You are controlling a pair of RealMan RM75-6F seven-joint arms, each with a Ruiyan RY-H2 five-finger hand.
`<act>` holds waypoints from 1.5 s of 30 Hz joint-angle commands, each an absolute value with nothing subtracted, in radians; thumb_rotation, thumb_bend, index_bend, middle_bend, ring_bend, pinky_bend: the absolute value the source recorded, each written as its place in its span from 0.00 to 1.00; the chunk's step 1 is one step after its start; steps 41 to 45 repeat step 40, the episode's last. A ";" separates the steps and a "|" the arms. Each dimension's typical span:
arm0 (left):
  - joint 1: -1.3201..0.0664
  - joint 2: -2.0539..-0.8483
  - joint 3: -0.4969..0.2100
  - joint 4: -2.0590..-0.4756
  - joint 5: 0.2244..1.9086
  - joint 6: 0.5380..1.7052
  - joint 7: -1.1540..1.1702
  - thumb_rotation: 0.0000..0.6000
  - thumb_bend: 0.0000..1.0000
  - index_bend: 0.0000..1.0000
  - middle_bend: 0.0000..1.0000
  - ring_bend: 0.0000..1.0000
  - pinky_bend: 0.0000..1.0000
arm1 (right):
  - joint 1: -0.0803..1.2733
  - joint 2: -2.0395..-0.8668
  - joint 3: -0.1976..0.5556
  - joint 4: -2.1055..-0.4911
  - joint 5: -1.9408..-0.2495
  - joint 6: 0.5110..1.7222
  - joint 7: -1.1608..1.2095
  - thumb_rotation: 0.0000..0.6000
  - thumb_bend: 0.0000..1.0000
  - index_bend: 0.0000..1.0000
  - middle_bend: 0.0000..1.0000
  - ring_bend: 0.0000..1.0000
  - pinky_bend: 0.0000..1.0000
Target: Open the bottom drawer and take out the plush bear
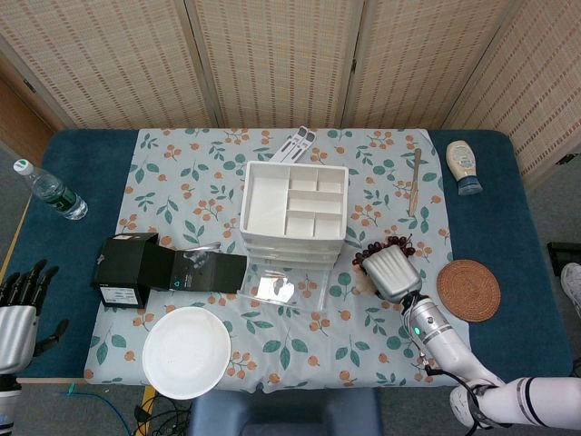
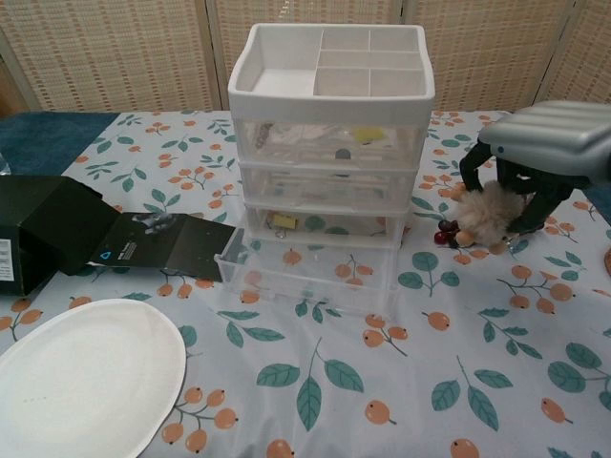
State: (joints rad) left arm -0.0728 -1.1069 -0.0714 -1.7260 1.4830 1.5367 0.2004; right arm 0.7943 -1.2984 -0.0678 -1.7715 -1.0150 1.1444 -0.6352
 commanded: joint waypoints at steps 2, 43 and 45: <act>-0.071 -1.108 -0.071 -1.724 1.477 1.535 0.200 1.00 0.26 0.11 0.07 0.12 0.09 | 0.777 -1.322 -0.057 -1.721 -1.000 1.102 -0.609 1.00 0.60 0.17 1.00 1.00 1.00; -0.148 -1.171 -0.098 -1.703 1.469 1.472 0.226 1.00 0.26 0.11 0.07 0.12 0.09 | 0.297 -1.062 -0.075 -1.817 -1.349 1.546 -0.300 1.00 0.56 0.36 0.65 0.65 0.75; -0.148 -1.171 -0.098 -1.703 1.469 1.472 0.226 1.00 0.26 0.11 0.07 0.12 0.09 | 0.297 -1.062 -0.075 -1.817 -1.349 1.546 -0.300 1.00 0.56 0.36 0.65 0.65 0.75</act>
